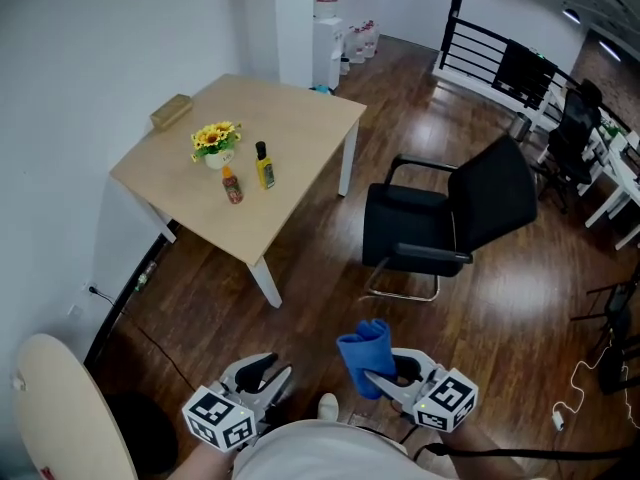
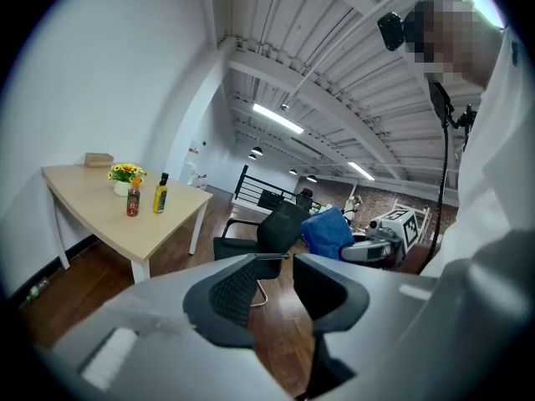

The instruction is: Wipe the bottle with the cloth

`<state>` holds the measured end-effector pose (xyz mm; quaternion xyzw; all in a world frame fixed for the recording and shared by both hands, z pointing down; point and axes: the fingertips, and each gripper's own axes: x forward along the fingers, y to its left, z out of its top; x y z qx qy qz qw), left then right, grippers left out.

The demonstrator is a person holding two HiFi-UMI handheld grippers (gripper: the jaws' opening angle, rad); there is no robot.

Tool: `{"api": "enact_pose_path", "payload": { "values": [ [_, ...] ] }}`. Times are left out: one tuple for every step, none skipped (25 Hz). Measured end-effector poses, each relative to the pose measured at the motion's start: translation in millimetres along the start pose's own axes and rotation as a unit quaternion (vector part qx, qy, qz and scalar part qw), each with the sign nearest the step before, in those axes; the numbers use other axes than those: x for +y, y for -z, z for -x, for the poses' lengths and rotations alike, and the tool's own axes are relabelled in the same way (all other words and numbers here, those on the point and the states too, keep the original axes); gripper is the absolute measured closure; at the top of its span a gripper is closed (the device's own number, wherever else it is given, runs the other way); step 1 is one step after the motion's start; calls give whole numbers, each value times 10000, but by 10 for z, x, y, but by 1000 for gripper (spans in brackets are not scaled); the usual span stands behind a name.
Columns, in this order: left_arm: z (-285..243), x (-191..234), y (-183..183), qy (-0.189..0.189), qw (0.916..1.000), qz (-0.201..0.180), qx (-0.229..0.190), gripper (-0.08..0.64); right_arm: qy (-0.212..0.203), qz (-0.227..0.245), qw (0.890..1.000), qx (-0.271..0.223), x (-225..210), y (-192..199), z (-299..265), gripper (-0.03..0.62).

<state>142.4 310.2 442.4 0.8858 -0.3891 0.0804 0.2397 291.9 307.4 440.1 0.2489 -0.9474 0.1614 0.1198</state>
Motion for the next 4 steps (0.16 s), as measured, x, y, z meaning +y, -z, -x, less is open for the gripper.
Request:
{"api": "enact_pose_path", "payload": {
  "values": [
    [-26, -18, -3, 0, 10000, -25, 10, 416, 1, -7, 10000, -10, -16, 6, 20, 449],
    [-51, -32, -10, 4, 10000, -48, 17, 416, 3, -12, 10000, -22, -33, 8, 36, 449],
    [-75, -45, -20, 11, 10000, -69, 21, 416, 7, -15, 10000, -34, -50, 9, 50, 449],
    [-98, -56, -31, 18, 10000, -87, 23, 416, 12, -18, 10000, -47, -68, 8, 64, 449]
  ]
}}
